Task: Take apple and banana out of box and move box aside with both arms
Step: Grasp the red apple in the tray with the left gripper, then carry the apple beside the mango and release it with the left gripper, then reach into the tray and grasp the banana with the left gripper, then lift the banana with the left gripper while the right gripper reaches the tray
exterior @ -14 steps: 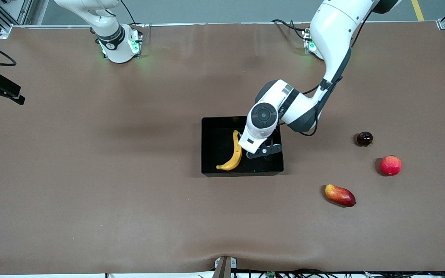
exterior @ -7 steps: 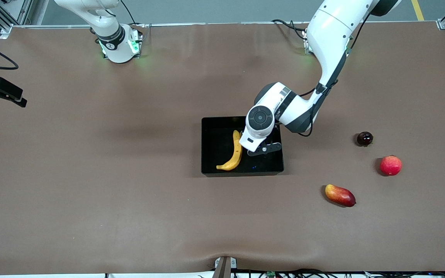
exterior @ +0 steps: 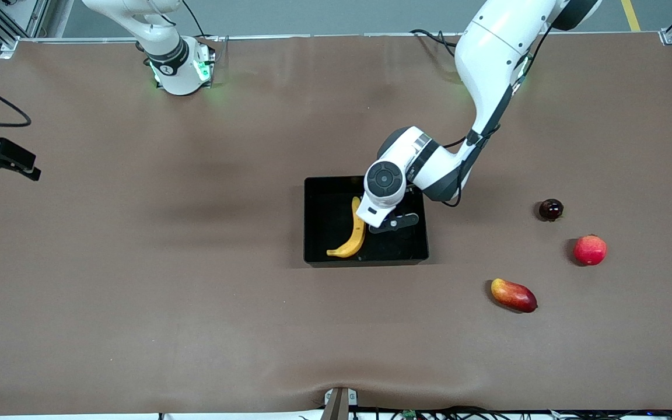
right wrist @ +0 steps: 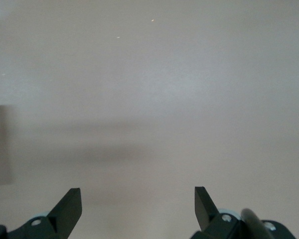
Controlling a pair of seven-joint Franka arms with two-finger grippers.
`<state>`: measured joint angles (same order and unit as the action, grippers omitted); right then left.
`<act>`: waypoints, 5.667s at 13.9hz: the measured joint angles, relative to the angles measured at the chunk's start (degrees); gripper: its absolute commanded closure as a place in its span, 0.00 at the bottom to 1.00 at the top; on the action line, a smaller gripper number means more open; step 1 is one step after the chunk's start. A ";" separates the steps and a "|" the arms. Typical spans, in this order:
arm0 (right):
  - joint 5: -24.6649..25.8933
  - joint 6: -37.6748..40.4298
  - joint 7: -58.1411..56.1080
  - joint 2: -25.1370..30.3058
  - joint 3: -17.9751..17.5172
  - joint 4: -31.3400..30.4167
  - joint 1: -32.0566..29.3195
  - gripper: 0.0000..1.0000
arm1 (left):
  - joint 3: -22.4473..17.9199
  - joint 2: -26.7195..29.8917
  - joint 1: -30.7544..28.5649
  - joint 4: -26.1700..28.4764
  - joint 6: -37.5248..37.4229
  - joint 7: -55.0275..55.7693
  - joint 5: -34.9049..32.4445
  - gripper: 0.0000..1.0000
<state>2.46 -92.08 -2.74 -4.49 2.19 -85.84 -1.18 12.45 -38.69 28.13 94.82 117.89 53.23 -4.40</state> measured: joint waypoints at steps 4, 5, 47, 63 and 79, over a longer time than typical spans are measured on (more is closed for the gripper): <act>1.08 -1.38 -2.52 -2.54 -0.07 0.02 0.00 0.00 | -0.72 2.44 -0.90 -3.13 0.35 0.00 -0.74 1.00; 1.08 -1.38 -2.52 -2.66 -0.08 0.02 -0.01 0.00 | -0.84 4.50 -1.68 -4.00 0.26 -0.02 -0.88 1.00; -6.94 -0.72 14.88 -12.96 -1.36 -1.92 13.70 0.00 | 16.40 4.68 -15.80 -5.34 -2.94 -5.75 -10.26 0.00; -11.42 -10.07 22.68 -12.97 -1.51 -9.47 19.63 0.00 | 4.52 -13.59 2.86 -14.08 15.13 4.00 -12.58 0.96; -11.51 -30.43 27.19 -15.13 -1.58 -18.17 27.45 0.00 | 4.11 2.94 -2.68 -17.15 -7.31 -0.29 -12.80 1.00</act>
<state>-9.05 -122.52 24.45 -19.62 0.61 -104.01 26.27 16.56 -35.74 25.44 77.67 110.57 52.94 -17.20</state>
